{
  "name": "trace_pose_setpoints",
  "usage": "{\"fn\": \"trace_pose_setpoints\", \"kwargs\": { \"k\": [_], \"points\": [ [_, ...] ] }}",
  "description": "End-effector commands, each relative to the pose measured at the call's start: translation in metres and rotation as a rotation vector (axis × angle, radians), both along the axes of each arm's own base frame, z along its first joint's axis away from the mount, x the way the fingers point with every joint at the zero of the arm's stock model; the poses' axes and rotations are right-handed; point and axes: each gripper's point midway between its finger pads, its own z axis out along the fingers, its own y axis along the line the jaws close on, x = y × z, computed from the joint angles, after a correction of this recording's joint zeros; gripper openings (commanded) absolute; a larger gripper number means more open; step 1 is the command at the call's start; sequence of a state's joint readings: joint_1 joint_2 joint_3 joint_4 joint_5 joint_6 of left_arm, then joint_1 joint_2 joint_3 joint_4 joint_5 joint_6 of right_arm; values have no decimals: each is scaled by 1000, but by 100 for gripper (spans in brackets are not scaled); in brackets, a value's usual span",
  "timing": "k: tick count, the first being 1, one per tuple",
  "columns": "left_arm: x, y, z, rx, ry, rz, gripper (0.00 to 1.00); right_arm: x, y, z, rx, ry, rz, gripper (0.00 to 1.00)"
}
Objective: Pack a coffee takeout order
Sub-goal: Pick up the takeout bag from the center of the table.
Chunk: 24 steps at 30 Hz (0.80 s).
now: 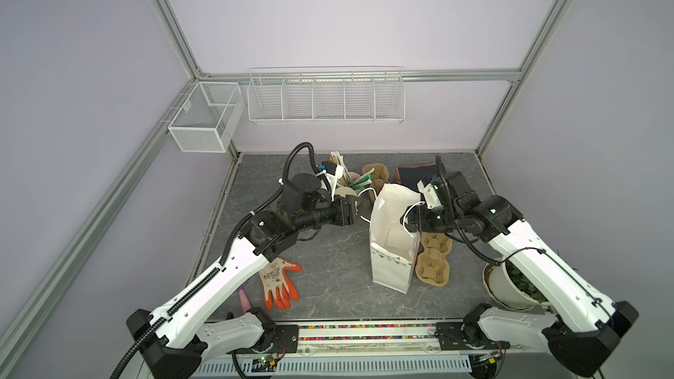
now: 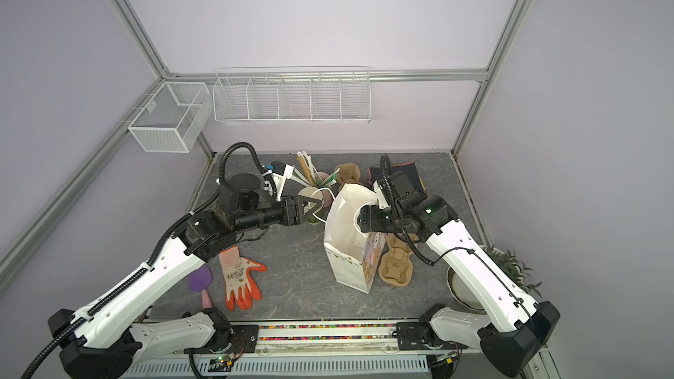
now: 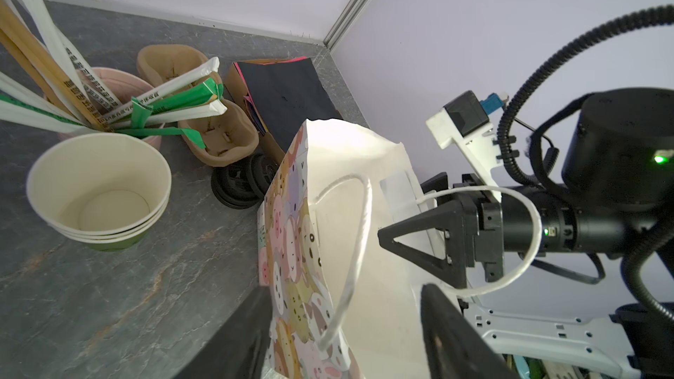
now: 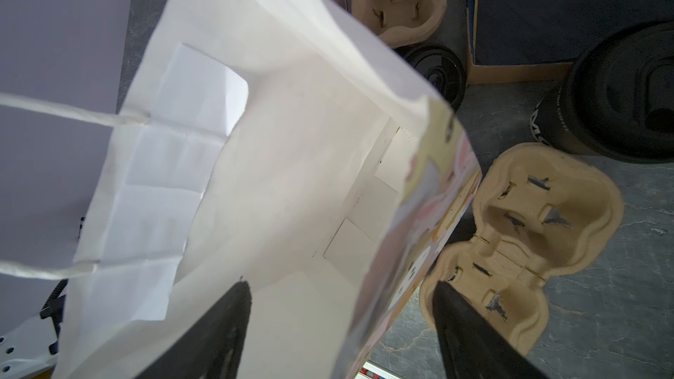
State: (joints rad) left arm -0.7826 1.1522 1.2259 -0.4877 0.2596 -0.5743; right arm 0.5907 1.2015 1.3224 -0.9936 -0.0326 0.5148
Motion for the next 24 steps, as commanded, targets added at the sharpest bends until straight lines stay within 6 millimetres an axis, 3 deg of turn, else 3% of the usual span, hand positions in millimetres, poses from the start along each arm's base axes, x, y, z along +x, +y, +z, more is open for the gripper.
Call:
{"fn": "trace_pose_setpoints", "kwargs": {
  "k": [1,6,7,8,16,24],
  "points": [
    [6,-4,2,7,-8,0,52,-3,0,2,16,-11,18,81],
    [15,-12,5,8,-7,5,15,-3,3,1,27,-1,26,81],
    [18,-12,6,10,-8,15,2,-4,5,1,30,2,32,81],
    [20,-11,8,10,-10,31,0,-4,6,2,33,4,34,81],
    [37,31,17,-24,-5,307,0,-3,7,3,32,-3,48,82],
    [42,53,-9,-157,86,484,0,-1,14,-2,52,-8,69,85]
  ]
}}
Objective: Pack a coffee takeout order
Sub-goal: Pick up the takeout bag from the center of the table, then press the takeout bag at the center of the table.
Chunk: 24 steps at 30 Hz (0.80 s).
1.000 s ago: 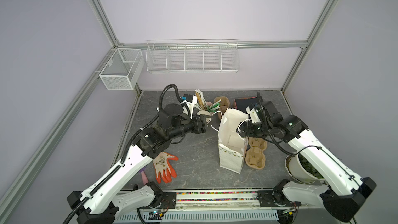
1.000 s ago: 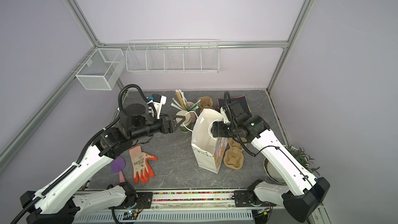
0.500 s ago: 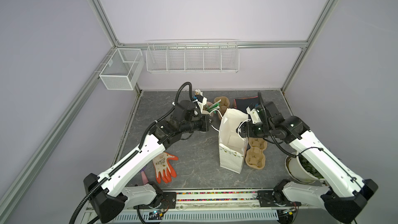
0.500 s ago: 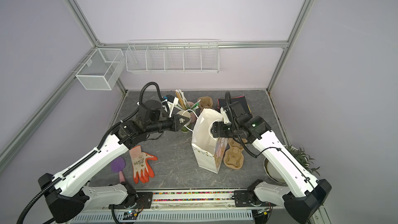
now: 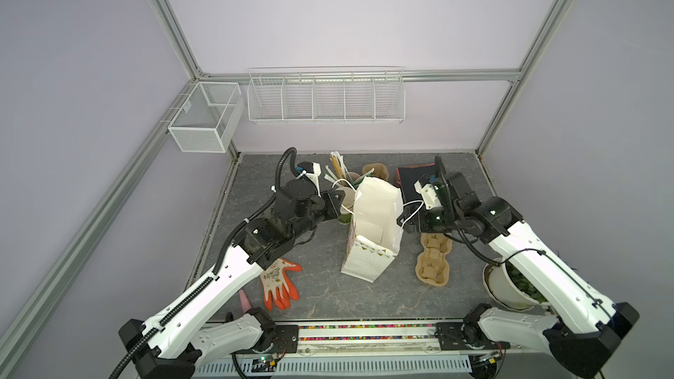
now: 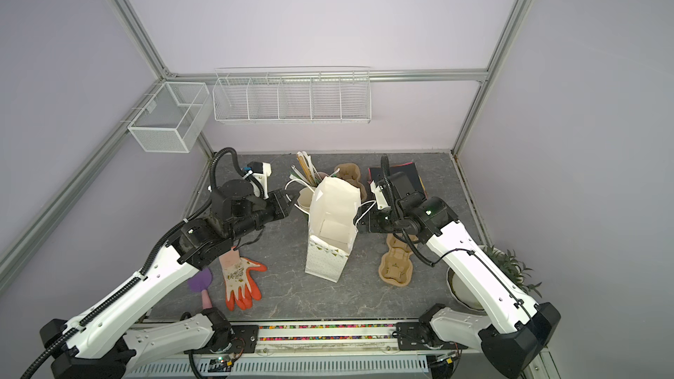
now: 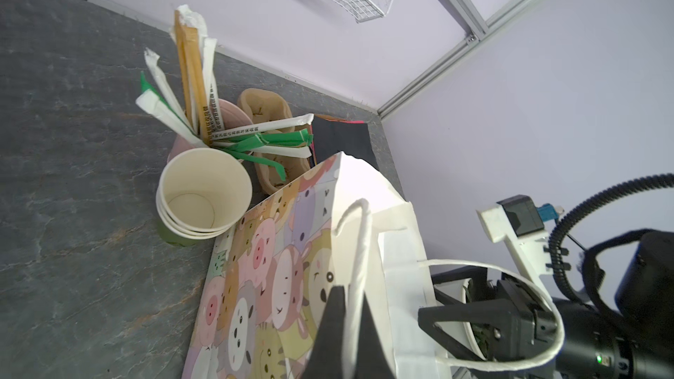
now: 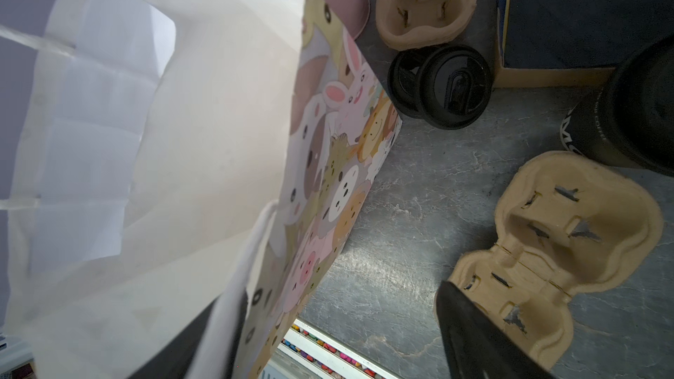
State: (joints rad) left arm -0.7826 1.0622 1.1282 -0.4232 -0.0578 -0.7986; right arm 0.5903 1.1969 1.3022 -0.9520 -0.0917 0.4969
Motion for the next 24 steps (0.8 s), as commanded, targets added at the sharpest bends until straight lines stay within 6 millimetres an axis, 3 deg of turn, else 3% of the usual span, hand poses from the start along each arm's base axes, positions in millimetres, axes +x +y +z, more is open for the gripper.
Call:
{"fn": "trace_pose_setpoints", "kwargs": {
  "k": [1,6,15,21,24],
  "points": [
    [11,7,-11,-92,50,113,0,1,2,-5,-2,1,21,86],
    [12,-4,-22,-148,90,94,0,2,-13,-11,-98,22,-16,89],
    [11,9,-18,-159,70,146,0,1,-33,-2,-226,29,-14,92],
    [11,14,-27,-158,84,172,0,-5,-20,23,-124,-33,55,94],
    [12,13,-31,-160,93,177,0,-11,-17,18,-129,9,91,95]
  ]
}}
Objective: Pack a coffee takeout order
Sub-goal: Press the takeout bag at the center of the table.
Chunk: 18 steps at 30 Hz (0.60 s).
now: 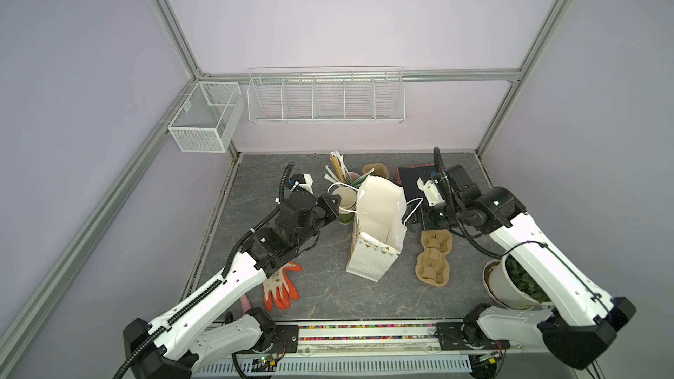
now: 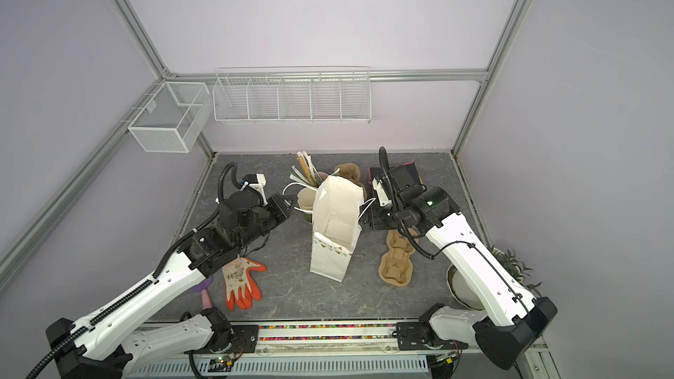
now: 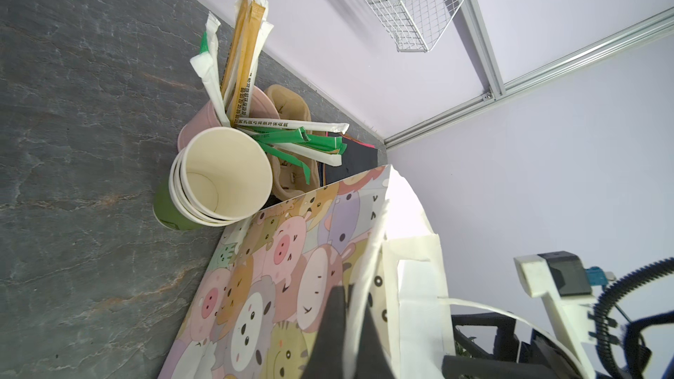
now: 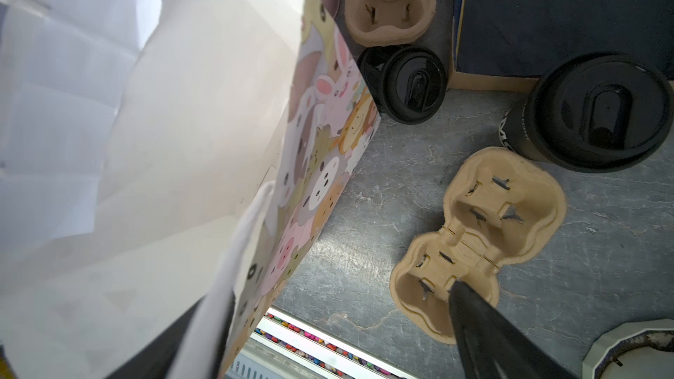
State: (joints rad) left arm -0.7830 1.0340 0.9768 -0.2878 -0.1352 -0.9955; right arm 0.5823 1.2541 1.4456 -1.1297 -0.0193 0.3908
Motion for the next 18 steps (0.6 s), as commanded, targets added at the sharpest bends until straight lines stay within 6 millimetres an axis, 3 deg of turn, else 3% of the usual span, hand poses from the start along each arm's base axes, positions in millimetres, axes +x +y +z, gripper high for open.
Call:
{"fn": "trace_pose_setpoints", "kwargs": {
  "k": [1,7,14,18],
  "points": [
    [3,4,-2,-25,7,39,0,-10,-1,2,-8,32,47,95],
    [4,9,-2,-12,4,64,0,-17,-18,-8,-88,84,32,95],
    [6,13,-7,14,14,87,0,-31,-13,5,-29,120,113,98],
    [7,14,-8,26,12,93,0,-40,5,21,118,132,172,99]
  ]
}}
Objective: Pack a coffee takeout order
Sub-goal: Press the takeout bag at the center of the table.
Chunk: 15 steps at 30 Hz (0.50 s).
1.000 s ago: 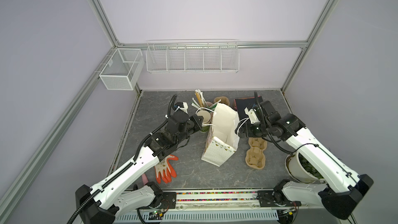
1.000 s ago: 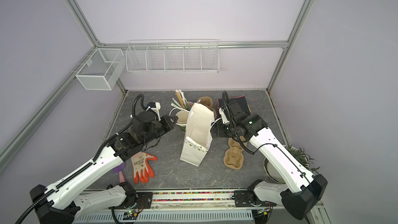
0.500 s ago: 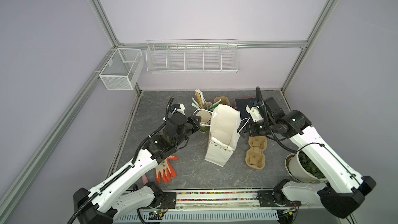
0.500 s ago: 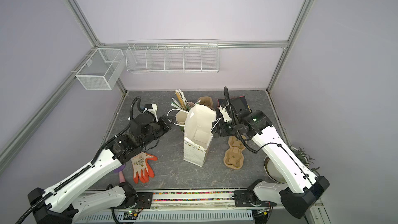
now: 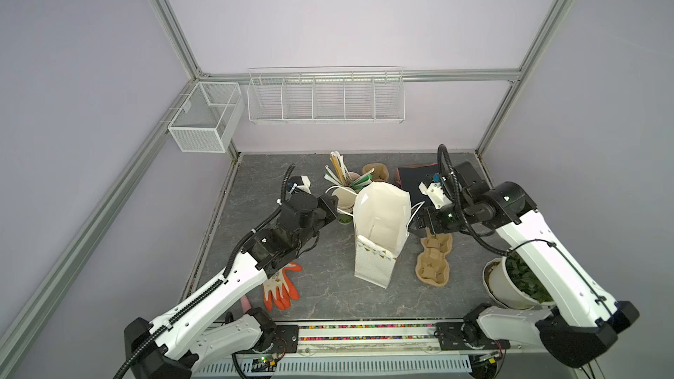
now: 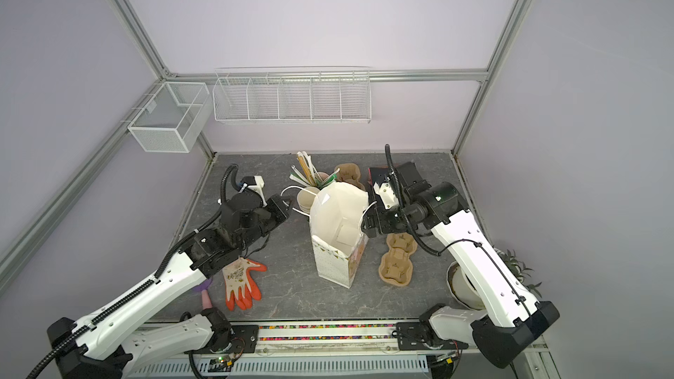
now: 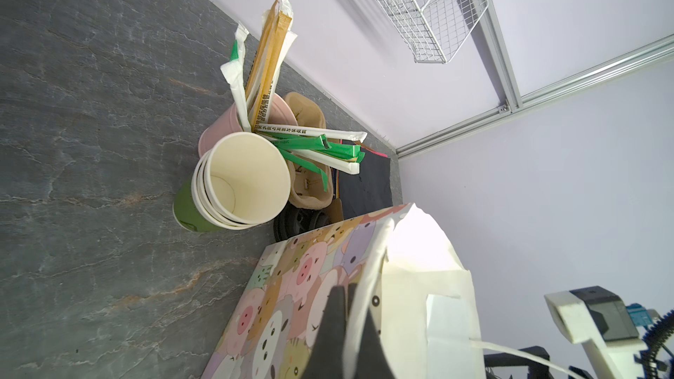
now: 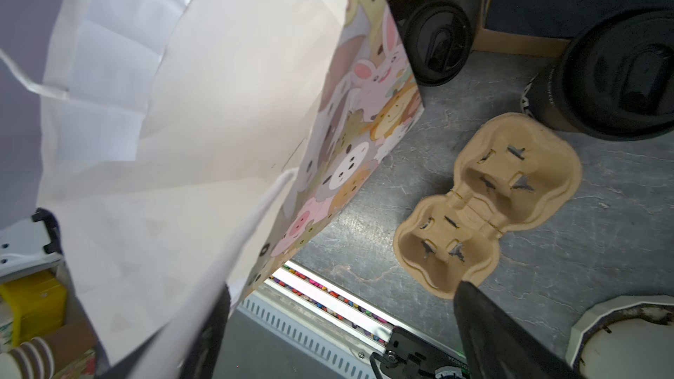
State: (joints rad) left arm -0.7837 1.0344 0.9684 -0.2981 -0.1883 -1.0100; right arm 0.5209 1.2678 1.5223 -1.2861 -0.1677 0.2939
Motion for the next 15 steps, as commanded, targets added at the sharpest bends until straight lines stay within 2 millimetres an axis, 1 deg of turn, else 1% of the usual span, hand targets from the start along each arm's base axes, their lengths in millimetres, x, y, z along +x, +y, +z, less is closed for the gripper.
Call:
{"fn": "trace_pose_setpoints", "kwargs": {
  "k": [1,5,9,15],
  "points": [
    [3,6,-3,12,5,39,0,-16,12,14,102,26,81,99],
    [3,7,-3,14,6,41,0,-20,19,15,182,71,102,99],
    [3,10,-5,26,6,52,0,-16,20,19,290,76,68,100],
    [1,19,-5,39,0,82,0,-13,20,10,367,141,26,100]
  ]
}}
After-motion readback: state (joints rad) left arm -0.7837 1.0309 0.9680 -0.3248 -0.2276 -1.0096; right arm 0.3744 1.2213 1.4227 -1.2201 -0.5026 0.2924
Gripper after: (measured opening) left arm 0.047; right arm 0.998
